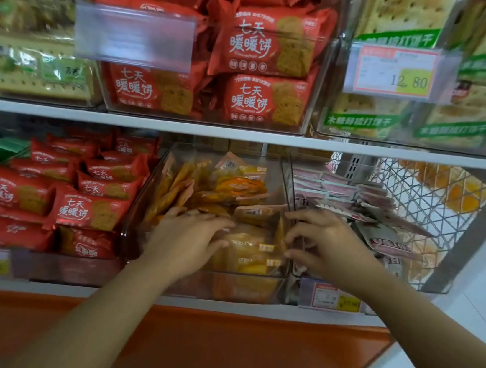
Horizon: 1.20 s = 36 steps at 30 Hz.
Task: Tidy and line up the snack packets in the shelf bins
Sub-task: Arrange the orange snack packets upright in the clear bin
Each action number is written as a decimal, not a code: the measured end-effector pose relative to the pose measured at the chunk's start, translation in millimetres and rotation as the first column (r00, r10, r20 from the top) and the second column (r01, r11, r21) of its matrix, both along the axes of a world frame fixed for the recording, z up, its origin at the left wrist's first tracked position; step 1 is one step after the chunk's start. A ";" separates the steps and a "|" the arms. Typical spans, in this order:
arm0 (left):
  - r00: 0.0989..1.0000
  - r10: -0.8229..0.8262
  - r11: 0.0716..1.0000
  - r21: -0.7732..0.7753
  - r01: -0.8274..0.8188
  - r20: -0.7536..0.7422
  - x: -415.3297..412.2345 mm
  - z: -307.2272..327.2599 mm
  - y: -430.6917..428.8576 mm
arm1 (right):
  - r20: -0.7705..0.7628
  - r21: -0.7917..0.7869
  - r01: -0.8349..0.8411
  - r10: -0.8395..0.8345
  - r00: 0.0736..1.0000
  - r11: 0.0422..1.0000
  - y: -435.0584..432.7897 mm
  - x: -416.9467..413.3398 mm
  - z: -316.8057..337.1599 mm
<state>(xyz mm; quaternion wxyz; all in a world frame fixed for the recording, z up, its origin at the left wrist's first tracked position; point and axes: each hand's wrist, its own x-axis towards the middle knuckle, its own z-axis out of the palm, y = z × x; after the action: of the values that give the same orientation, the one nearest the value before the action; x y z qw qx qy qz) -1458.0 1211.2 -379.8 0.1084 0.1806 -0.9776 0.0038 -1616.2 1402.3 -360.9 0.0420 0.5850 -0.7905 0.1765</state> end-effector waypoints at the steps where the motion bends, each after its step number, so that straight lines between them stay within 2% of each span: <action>1: 1.000 0.021 1.000 0.011 -0.020 -0.023 -5.2 -0.1 -1.3 | -0.010 0.028 0.013 -0.012 1.000 1.000 -4.3 -1.3 4.6; 4: 0.997 0.071 0.996 0.053 -0.070 -0.032 -19.3 2.7 -3.5 | -0.052 0.132 0.042 -0.035 0.998 0.990 -15.3 -7.8 13.6; 6: 0.998 0.070 0.995 0.073 -0.069 -0.005 -22.5 5.6 -4.0 | -0.079 0.129 0.038 -0.028 0.996 0.991 -20.7 -8.9 12.8; 8: 0.998 0.005 0.983 0.184 -0.015 0.058 -19.4 12.2 -3.2 | -0.055 0.068 -0.002 0.005 0.998 0.998 -21.8 -9.8 8.2; 10: 0.989 -0.087 0.960 0.274 0.051 0.122 -11.8 18.3 1.0 | 0.055 -0.045 -0.043 0.046 0.997 0.998 -18.4 -9.9 7.3; 12: 0.979 -0.131 0.956 0.280 0.084 0.153 -3.3 21.2 7.1 | 0.156 -0.162 -0.037 0.062 0.986 0.986 -12.8 -8.6 14.1; 16: 0.973 -0.141 0.943 0.326 0.075 0.185 7.2 20.9 16.5 | 0.213 -0.273 -0.031 0.092 0.973 0.962 -4.2 0.1 32.3; 18: 0.968 -0.125 0.950 0.309 0.053 0.219 8.5 24.0 18.8 | 0.196 -0.291 -0.027 0.087 0.977 0.956 0.5 3.2 34.5; 21: 0.963 -0.056 0.983 0.183 0.007 0.265 6.5 27.6 23.9 | 0.083 -0.318 -0.010 0.038 0.996 0.948 7.8 5.7 30.4; 24: 0.980 -0.004 0.999 0.052 -0.007 0.198 -0.1 26.2 31.2 | -0.002 -0.363 0.058 -0.063 0.998 0.930 15.5 9.5 29.5; 26: 0.989 -0.009 1.000 0.002 0.008 0.146 -5.2 22.5 34.2 | 0.040 -0.396 0.124 -0.118 0.992 0.910 19.3 12.1 30.1; 31: 0.991 -0.018 1.000 0.024 0.015 0.129 -15.1 18.3 27.9 | 0.362 -0.452 0.301 -0.136 0.922 0.840 30.8 19.0 38.2; 36: 0.984 -0.054 0.993 0.116 0.034 0.171 -25.0 21.2 16.8 | 0.397 -0.608 0.297 -0.041 0.917 0.736 42.5 31.8 41.6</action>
<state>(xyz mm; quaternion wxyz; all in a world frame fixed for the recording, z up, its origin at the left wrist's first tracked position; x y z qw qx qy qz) -1483.0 1228.0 -358.6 0.0125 0.1637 -0.9857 -0.0381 -1584.4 1444.8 -319.3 0.1162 0.4146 -0.7222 0.5413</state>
